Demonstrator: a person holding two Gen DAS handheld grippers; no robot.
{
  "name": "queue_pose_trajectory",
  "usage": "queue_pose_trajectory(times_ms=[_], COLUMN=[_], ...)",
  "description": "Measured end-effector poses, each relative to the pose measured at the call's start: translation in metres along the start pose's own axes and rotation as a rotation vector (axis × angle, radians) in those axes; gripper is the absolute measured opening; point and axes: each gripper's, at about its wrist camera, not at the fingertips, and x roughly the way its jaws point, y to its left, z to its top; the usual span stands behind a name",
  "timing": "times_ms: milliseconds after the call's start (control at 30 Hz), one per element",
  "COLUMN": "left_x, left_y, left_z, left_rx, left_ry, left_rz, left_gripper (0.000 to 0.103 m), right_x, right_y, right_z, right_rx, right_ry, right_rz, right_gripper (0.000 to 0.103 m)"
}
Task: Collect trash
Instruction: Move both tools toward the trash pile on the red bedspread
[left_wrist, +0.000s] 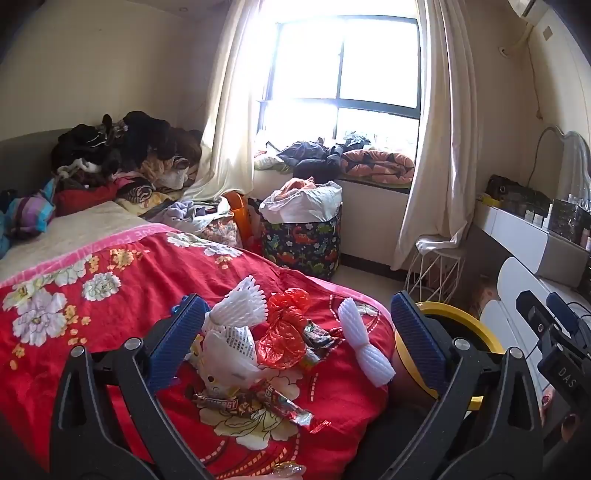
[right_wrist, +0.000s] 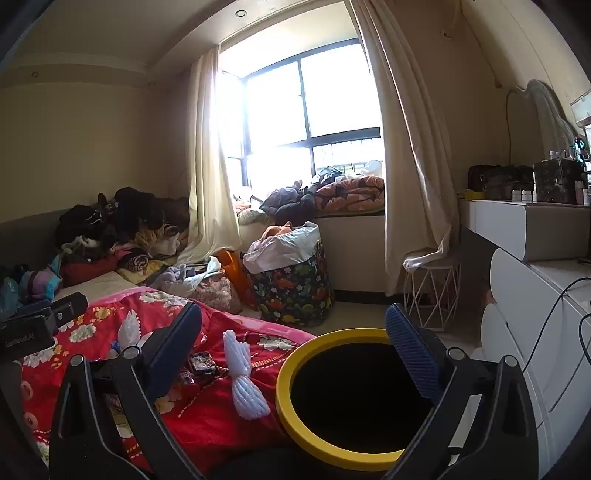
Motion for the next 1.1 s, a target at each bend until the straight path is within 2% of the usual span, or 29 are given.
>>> queue_pose_trajectory(times_ms=[1100], left_x=[0.0015], left_y=[-0.0068], left_z=[-0.0017], left_rx=[0.008], left_ry=[0.001], left_rz=[-0.006], left_gripper=[0.092], right_x=[-0.0001], right_y=[0.0014], right_z=[-0.0001], right_rx=[-0.01], right_ry=[0.002], right_rz=[-0.001], right_gripper=[0.097])
